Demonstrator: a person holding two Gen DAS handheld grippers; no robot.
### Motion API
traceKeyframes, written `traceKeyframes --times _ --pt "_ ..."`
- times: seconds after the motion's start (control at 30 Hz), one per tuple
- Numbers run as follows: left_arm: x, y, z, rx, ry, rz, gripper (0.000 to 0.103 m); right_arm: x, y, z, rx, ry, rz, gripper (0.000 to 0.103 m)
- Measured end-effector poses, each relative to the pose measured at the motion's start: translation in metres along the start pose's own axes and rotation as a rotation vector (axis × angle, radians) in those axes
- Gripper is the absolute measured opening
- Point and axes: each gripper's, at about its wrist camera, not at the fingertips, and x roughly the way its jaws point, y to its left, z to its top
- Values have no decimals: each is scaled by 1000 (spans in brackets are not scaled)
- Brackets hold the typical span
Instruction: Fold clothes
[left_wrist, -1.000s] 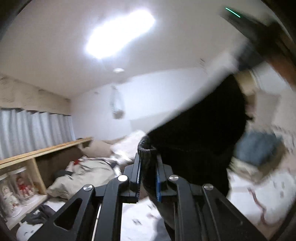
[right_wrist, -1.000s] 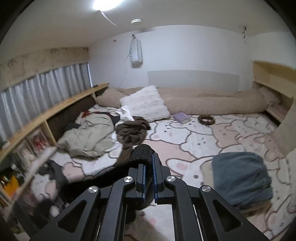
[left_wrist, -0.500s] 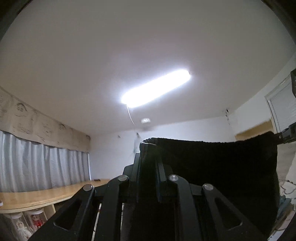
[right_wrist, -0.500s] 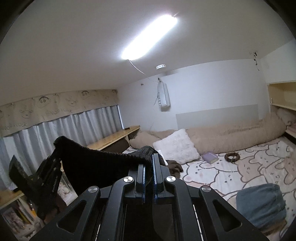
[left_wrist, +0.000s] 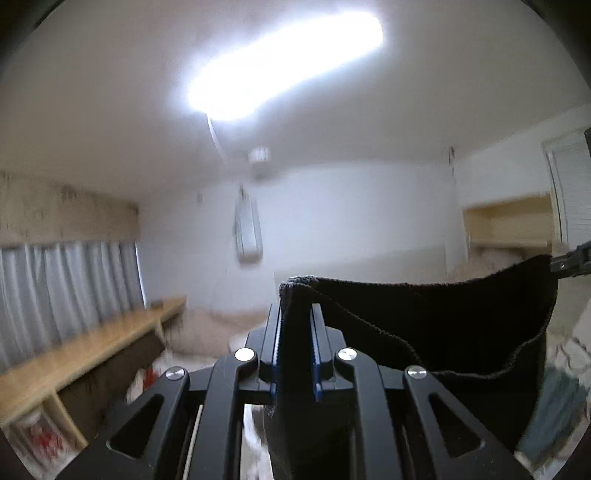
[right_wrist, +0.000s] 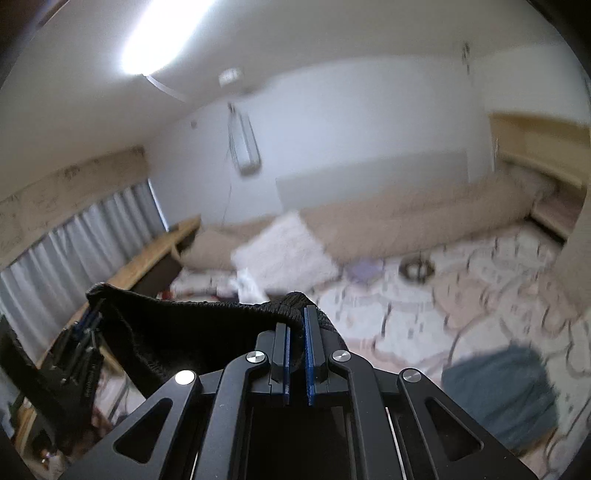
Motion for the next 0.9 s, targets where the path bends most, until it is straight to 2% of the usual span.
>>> traceKeyframes --times 0.07,0.13,0.2,0.27,0.37,0.43,0.5,0.6,0.67,0.73,0.8,0.9 --pt "-14 6 13 21 -68 -5 13 -27 11 11 -77 -93 -20 6" --pt "-37 8 7 44 -99 -33 13 -48 16 3 -146 -128 -34 6" --pt "-65 8 -23 67 -78 -76 13 -59 17 -28 -200 -97 -35 6" --pt "-92 6 -70 75 -10 -125 13 -59 13 -77 -257 -35 -38 6" --pt "-129 0 -171 41 196 -213 13 -41 -6 -183 -280 139 -19 6" --pt "-149 -10 -253 14 396 -265 13 -21 -23 -256 -269 273 -9 6" --pt "-166 -22 -339 -5 606 -277 13 4 -43 -330 -216 418 0 6" --pt "-185 -32 -419 -49 810 -275 13 47 -64 -425 -116 633 -14 6" --pt "-197 -36 -438 -38 852 -264 14 61 -62 -463 -139 698 -42 6" --pt "-197 -30 -431 -54 848 -271 18 60 -55 -476 -180 694 -62 6" --pt "-188 -23 -423 -59 850 -282 22 55 -52 -475 -192 678 -62 6" --pt "-184 -13 -420 -27 866 -295 39 45 -50 -468 -190 646 -59 7"
